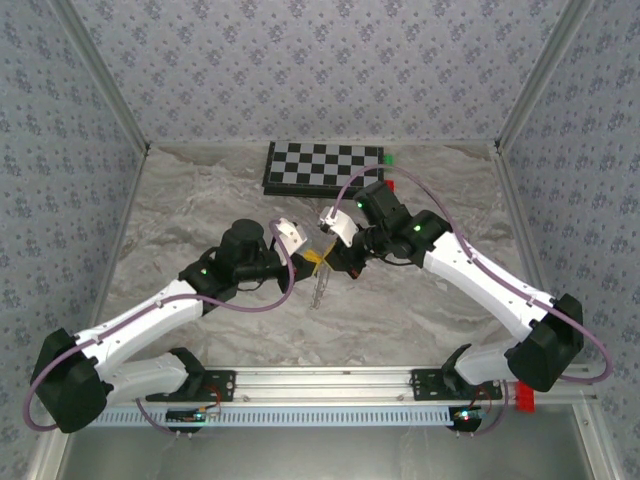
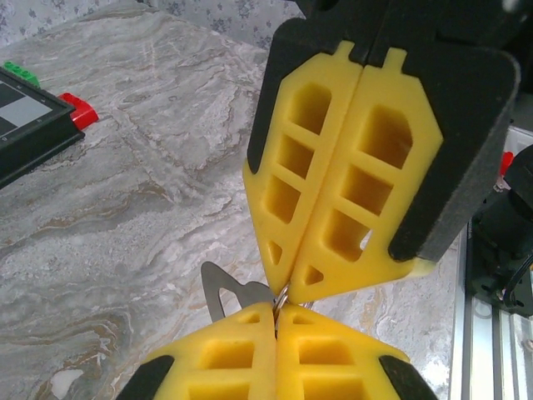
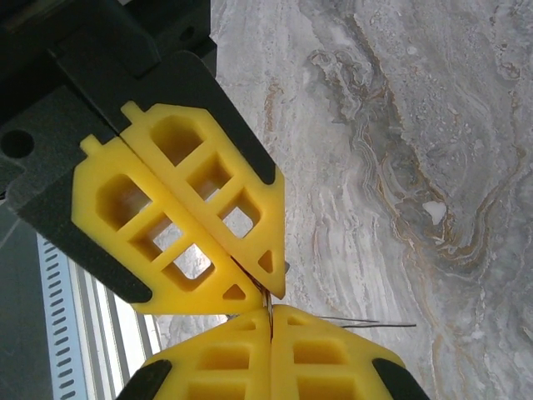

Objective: Put the keys on the keyring

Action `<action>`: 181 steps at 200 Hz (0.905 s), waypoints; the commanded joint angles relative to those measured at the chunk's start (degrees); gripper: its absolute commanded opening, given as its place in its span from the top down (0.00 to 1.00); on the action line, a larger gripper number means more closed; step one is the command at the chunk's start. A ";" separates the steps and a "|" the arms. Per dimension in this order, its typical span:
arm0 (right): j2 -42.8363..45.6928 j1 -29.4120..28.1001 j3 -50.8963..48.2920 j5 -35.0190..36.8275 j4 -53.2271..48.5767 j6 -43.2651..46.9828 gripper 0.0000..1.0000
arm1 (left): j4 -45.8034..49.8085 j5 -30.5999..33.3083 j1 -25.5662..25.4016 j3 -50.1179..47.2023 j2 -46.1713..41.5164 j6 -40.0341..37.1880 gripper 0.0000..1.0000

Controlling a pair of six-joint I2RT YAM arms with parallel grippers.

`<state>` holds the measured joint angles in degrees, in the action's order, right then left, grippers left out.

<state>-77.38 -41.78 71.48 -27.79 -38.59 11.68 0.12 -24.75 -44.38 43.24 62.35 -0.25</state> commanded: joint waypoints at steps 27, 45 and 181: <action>6.21 1.18 -6.69 -1.11 10.70 -2.43 1.00 | -3.70 0.54 -0.77 0.62 -2.97 1.12 0.67; 9.53 2.90 -10.10 -2.89 16.32 -4.95 1.00 | -5.00 1.12 -0.64 -0.52 -4.31 1.22 0.64; 20.10 8.58 -25.75 -11.38 44.23 -19.52 1.00 | -7.75 -1.12 -0.73 -1.17 -3.80 2.39 0.65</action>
<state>-59.11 -33.61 48.53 -37.23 -2.46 -4.16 -4.99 -24.23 -44.80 42.22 59.31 1.13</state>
